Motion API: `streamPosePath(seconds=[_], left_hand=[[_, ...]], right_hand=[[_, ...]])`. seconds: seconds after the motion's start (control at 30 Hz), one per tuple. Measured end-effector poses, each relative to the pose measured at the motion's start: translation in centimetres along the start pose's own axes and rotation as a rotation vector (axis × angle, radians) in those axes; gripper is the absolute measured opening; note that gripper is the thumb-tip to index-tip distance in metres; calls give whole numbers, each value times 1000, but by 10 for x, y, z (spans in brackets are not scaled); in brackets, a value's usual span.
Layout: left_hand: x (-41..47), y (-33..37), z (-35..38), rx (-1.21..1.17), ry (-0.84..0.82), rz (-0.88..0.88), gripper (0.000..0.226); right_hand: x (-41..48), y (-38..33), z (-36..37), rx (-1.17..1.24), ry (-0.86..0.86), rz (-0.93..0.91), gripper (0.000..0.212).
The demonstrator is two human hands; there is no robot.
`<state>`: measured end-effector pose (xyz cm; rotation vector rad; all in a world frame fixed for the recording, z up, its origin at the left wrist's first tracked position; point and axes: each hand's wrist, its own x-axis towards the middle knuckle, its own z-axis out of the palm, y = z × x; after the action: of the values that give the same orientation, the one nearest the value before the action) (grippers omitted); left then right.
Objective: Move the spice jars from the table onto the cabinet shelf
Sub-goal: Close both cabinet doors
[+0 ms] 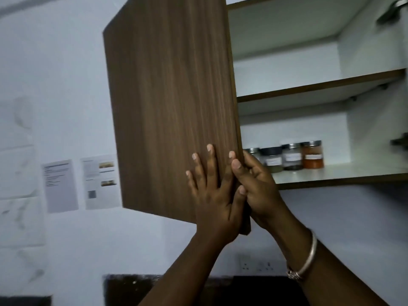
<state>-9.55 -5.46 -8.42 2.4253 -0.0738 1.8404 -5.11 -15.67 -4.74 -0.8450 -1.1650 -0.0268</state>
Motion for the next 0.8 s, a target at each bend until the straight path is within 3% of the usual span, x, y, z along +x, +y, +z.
streamPosePath(seconds=[0.33,0.43,0.6,0.8], left_hand=[[34,-44,64,265,-142,79,70],[42,-61,70,334,-198,138,74],[50,-75,89,382,-241,148,77],[55,-86,112,397,-252,139,79]], right_hand=[[48,44,-59,-287,243,79,29],[61,53,-68,-536,312,60,16],[84,69,-87,-1166,360,144,38],[102,88,-98,-1275,348,122,35]])
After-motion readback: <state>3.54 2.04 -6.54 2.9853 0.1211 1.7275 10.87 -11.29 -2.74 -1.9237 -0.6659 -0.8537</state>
